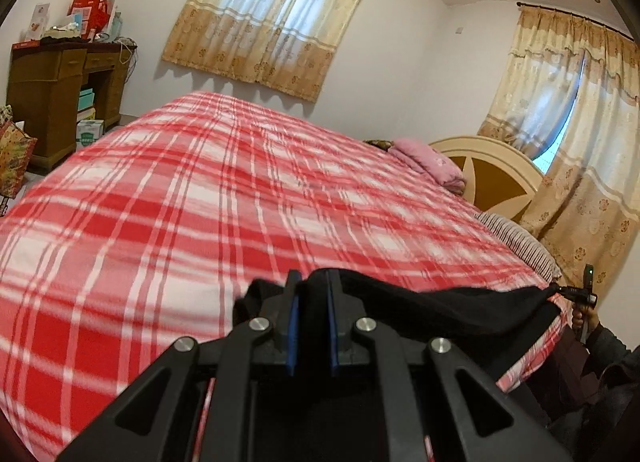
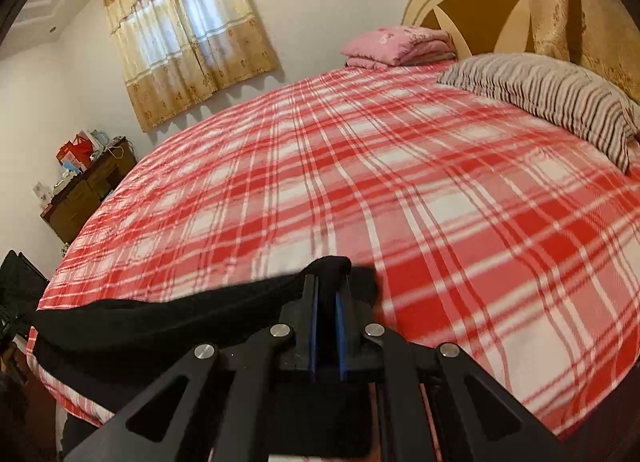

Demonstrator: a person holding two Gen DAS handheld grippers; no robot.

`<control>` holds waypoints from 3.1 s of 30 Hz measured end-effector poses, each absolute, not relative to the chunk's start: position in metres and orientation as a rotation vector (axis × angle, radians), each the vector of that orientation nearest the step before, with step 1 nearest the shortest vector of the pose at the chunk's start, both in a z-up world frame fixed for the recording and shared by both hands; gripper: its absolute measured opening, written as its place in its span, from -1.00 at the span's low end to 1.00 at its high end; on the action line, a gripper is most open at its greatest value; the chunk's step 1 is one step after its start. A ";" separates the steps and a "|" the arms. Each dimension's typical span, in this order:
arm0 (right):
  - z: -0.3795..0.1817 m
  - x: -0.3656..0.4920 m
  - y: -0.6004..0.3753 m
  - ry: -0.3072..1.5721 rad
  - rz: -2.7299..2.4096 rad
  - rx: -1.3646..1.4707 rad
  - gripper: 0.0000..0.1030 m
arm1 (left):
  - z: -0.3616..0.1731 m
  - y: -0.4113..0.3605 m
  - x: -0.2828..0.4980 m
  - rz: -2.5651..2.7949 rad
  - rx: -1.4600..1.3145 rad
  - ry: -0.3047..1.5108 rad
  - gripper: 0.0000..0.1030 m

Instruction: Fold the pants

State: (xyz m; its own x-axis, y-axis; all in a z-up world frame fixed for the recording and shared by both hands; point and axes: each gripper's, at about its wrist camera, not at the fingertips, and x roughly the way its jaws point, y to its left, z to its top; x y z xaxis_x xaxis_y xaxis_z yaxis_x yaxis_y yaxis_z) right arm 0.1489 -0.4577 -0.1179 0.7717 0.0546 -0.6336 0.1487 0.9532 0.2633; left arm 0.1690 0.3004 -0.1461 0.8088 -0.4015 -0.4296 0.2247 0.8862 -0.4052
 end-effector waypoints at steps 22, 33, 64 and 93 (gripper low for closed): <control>-0.074 0.103 -0.412 0.683 -0.103 0.148 -0.16 | -0.178 0.274 0.135 -0.236 0.003 0.562 -0.65; -0.105 0.142 -0.156 0.790 0.379 -0.292 -0.16 | -0.178 0.269 0.138 -0.202 0.012 0.548 -0.65; -0.159 0.121 -0.028 0.801 0.639 -0.565 -0.95 | -0.158 0.271 0.121 -0.249 0.037 0.504 -0.68; -0.143 0.153 -0.053 0.881 0.715 -0.381 -0.20 | -0.137 0.293 0.075 -0.096 -0.024 0.424 0.27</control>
State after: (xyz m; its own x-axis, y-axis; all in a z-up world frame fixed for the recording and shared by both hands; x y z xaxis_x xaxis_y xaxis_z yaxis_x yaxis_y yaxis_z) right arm 0.1534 -0.0533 -0.1431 0.4290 0.4075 -0.8062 -0.7051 0.7089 -0.0169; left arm 0.0755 0.2928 -0.1371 0.9070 -0.0974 -0.4096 0.0876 0.9952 -0.0428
